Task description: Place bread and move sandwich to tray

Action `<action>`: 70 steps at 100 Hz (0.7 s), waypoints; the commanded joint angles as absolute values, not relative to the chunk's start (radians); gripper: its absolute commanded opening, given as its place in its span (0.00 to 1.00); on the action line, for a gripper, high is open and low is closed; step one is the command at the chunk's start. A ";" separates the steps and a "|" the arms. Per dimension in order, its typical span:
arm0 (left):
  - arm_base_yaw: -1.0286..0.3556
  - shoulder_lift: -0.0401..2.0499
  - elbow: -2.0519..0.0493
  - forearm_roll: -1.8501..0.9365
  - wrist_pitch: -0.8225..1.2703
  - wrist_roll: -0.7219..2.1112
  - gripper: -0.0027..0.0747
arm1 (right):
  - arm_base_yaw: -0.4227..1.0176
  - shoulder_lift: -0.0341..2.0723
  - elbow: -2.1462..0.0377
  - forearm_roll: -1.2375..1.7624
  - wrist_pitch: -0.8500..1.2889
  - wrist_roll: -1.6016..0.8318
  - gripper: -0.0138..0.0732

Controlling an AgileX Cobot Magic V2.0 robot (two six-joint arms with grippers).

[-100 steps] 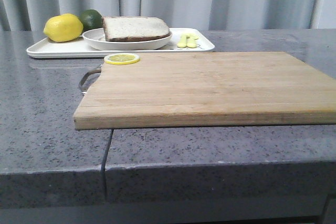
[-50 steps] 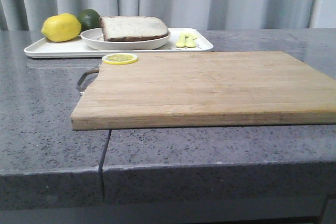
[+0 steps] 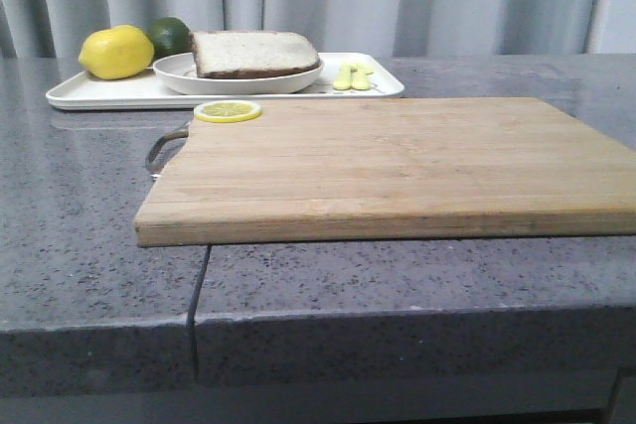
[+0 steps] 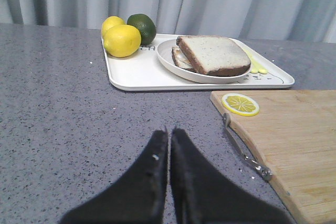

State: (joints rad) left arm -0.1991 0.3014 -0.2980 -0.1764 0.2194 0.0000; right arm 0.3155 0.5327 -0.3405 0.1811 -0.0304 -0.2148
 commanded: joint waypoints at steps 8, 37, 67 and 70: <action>-0.207 0.308 -0.324 -0.188 0.136 -0.012 0.01 | 0.308 0.534 -0.366 0.182 -0.111 -0.223 0.08; -0.207 0.308 -0.324 -0.183 0.139 -0.006 0.01 | 0.308 0.534 -0.366 0.182 -0.111 -0.223 0.08; -0.144 0.256 -0.240 -0.052 0.087 0.000 0.01 | 0.308 0.534 -0.366 0.182 -0.111 -0.223 0.08; -0.128 0.242 -0.219 -0.052 0.075 0.000 0.01 | 0.308 0.534 -0.366 0.182 -0.111 -0.223 0.08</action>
